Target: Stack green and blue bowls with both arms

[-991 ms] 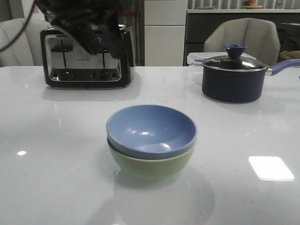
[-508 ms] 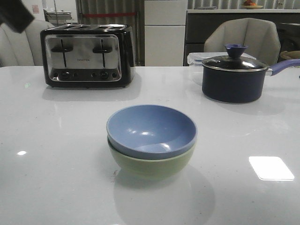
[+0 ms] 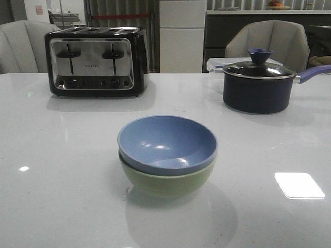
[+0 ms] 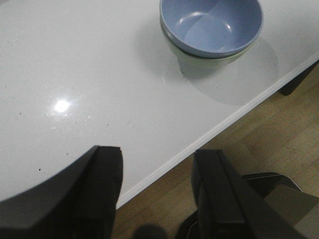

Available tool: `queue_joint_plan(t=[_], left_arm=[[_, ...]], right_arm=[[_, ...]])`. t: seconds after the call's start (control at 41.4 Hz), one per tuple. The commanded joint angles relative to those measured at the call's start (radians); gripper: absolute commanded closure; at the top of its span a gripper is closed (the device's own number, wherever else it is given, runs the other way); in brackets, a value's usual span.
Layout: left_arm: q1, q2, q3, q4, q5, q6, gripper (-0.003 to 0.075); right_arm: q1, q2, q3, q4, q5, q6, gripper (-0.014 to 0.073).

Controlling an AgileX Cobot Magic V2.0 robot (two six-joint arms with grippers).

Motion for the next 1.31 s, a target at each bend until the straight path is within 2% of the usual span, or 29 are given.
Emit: queue_joint_plan(t=[0.0,0.218,0.29,0.411,0.58,0.725,1.282], left_arm=[[-0.01,-0.011,-0.015,0.018,-0.07,-0.05,0.0337],[-0.01,-0.011,-0.003,0.025,-0.076,-0.064,0.0337],[-0.01,-0.011,-0.003,0.025,-0.076,-0.064,0.0338],[-0.01,-0.011,-0.003,0.025,-0.076,-0.064,0.0369],[-0.01,-0.011,-0.003,0.025,-0.089,-0.064,0.0511],[-0.01,-0.011,-0.003,0.022,-0.089,-0.064,0.063],[-0.01,-0.028,-0.003,0.018,-0.089,-0.064,0.0627]], right_arm=[[0.0,-0.004,-0.026,0.003,-0.038,-0.012,0.0169],[0.0,-0.004,-0.026,0.003,-0.035,-0.012,0.0182],[0.0,-0.004,-0.026,0.003,-0.035,-0.012,0.0241],[0.0,-0.004,-0.026,0.003,-0.035,-0.012,0.0398],[0.0,-0.004,-0.026,0.004,-0.035,-0.012,0.0545],[0.0,-0.004,-0.026,0.004,-0.035,-0.012,0.0538],[0.0,-0.004,-0.026,0.004,-0.035,-0.012,0.0538]])
